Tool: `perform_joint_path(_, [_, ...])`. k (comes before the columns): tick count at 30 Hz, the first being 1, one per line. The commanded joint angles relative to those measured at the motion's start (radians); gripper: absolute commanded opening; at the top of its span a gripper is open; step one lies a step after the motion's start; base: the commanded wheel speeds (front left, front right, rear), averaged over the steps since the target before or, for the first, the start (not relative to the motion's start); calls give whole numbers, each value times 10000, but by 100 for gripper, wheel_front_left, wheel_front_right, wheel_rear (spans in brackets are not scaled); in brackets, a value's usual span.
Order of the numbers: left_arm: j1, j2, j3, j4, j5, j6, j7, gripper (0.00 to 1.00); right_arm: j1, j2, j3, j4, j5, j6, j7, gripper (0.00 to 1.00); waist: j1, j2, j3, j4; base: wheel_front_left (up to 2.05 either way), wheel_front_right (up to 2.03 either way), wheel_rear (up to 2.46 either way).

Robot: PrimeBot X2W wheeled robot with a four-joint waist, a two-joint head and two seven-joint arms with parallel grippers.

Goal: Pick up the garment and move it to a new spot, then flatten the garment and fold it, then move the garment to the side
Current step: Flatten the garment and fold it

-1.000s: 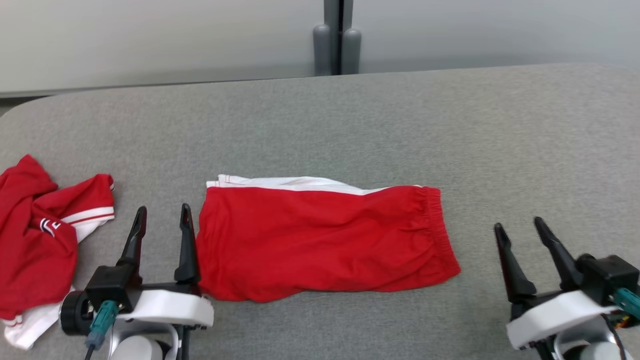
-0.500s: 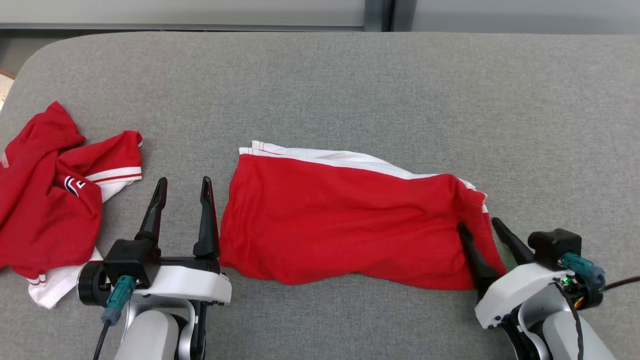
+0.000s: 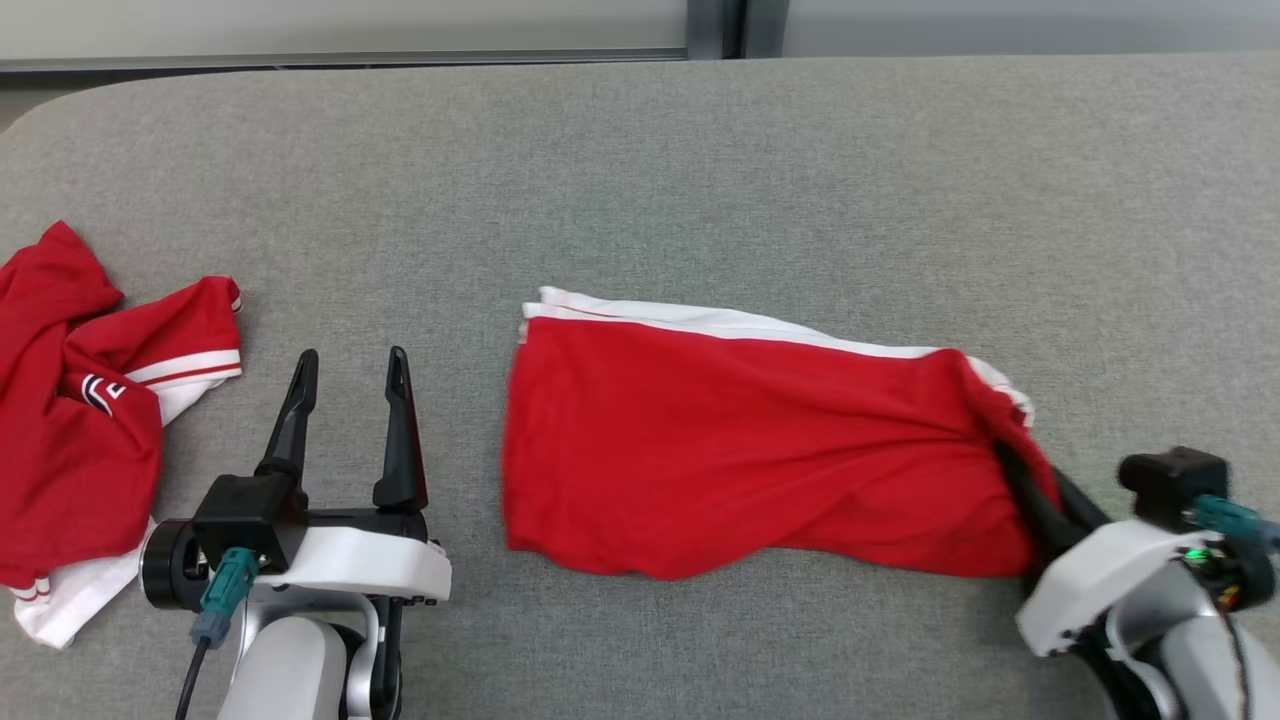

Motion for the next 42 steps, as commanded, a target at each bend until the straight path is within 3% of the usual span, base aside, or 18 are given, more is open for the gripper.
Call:
perform_joint_path(1, [-128, 38, 40, 20, 56, -40, -44, 100, 171, -302, -159, -60, 66, -27, 31, 0, 0, -1, -30, -75, 0, 0, 0])
perform_joint_path(5, [-182, 30, 38, 28, 87, -107, -44, 100, 493, -753, -524, -465, 381, -24, 89, 0, 0, -1, -95, -132, 0, 0, 0])
perform_joint_path(9, [-67, 14, 92, 76, 73, -114, -44, 100, 667, -605, -595, -1391, 1705, -23, 419, 0, 0, -1, -178, -228, 0, 0, 0])
perform_joint_path(15, [-111, 8, 11, 150, 115, -212, -44, 100, 555, 169, -72, -3047, 4934, -15, 1684, 0, 0, -1, -165, -213, 0, 0, 0])
perform_joint_path(20, [-271, 4, -158, 222, 163, -285, -46, 100, -223, 1124, 650, -3062, 6534, -15, 2432, 0, 0, -1, -16, -30, 0, 0, 0])
perform_joint_path(25, [-292, -3, -340, 336, 63, -311, -45, 100, -1248, 1664, 1526, -1972, 6416, -15, 2332, 0, 0, -1, 47, 223, 0, 0, 0])
perform_joint_path(31, [-411, -12, -549, 376, -93, -201, -45, 100, -2545, 2055, 2825, -11, 5215, -15, 1554, 0, 0, -1, 139, 531, 0, 0, 0])
perform_joint_path(34, [-455, -12, -648, 370, -190, -95, -45, 100, -2843, 2172, 3320, 549, 5301, -14, 1211, 0, 0, -1, 161, 633, 0, 0, 0])
perform_joint_path(35, [-459, -7, -671, 359, -216, -90, -45, 100, -2937, 2171, 3433, 729, 5344, -15, 1063, 15, 0, -1, 168, 652, 0, 0, 0])
perform_joint_path(36, [-461, -7, -691, 346, -265, -64, -45, 100, -3045, 2177, 3655, 840, 5301, -15, 948, 47, 0, -1, 172, 667, 0, 0, 0])
perform_joint_path(37, [-458, -12, -716, 323, -301, -21, -45, 100, -3126, 2201, 3860, 919, 5260, -14, 809, 88, 0, -1, 178, 680, 0, 0, 0])
perform_joint_path(38, [-447, -8, -733, 309, -341, 3, -45, 100, -3204, 2197, 4045, 978, 5249, -15, 591, 100, 0, -1, 166, 693, 0, 0, 0])
perform_joint_path(42, [-417, -8, -810, 282, -420, 55, -45, 100, -3503, 2199, 4710, 1066, 4647, -15, -103, 100, 0, -1, 146, 695, 0, 0, 0])
